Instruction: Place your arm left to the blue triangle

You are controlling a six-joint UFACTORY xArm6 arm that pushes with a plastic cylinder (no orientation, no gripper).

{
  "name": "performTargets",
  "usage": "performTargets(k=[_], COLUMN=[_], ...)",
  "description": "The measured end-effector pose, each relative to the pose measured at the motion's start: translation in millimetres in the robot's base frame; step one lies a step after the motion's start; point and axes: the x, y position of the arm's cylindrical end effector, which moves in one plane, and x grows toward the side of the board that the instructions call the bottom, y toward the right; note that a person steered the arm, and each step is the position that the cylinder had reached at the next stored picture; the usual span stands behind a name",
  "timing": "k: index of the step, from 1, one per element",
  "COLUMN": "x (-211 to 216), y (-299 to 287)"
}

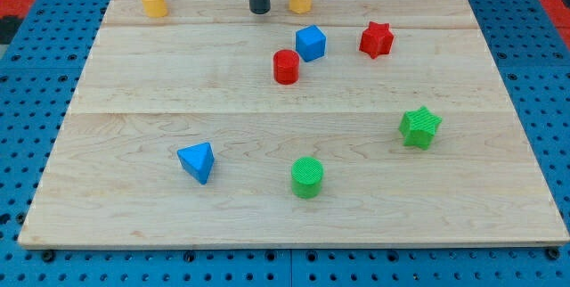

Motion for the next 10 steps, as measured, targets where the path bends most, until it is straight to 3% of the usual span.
performTargets(k=[3, 4, 6, 7, 9, 10], x=[0.5, 34.2, 49.2, 86.6, 208.4, 272.8], y=[-21.6, -19.8, 11.5, -4.9, -110.6, -136.7])
